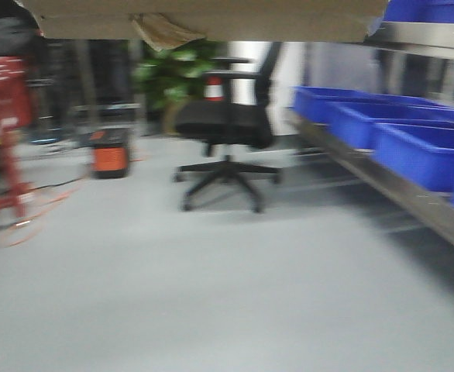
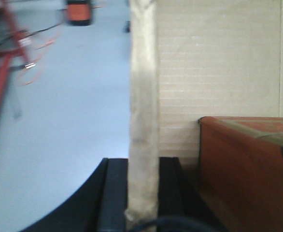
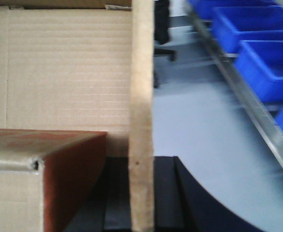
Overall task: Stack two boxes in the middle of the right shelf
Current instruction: 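Carry the boxes while turning toward the steel shelf with blue bins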
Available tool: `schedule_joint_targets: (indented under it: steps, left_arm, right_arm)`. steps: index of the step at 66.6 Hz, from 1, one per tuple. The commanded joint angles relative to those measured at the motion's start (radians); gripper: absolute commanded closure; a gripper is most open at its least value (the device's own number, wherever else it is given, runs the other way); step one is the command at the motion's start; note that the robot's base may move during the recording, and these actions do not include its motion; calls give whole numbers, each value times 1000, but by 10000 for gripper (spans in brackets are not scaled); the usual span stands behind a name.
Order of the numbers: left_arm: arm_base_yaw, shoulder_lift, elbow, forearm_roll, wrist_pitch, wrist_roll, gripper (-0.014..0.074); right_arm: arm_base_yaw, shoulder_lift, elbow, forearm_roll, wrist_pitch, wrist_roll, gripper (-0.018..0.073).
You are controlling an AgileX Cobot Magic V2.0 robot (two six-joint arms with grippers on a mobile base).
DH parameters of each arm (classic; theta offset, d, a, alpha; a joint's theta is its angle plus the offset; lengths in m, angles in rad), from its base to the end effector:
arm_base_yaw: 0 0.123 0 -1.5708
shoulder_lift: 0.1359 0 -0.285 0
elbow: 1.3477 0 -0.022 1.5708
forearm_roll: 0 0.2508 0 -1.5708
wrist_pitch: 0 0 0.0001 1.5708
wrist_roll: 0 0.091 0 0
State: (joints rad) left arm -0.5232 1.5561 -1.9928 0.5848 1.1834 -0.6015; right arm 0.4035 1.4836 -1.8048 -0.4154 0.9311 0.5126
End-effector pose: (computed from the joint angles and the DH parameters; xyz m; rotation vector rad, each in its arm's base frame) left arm 0.2879 -0.1123 0.5067 -0.1283 2.0672 0.0449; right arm 0.2982 0.0952 0.4876 0.0536 2.0228 0.0783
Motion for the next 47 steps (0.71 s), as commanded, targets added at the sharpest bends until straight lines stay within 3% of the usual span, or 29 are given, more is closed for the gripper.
schedule_joint_targets:
  steps: [1,47]
  left_arm:
    - [0,-15,-12,30,-23,-5,707]
    - [0,-15,-12,30,-23,-5,707]
  right_arm:
    - [-2,-17,-10,-40,-49,3,726]
    - [-2,-17,-10,-40,-49,3,726]
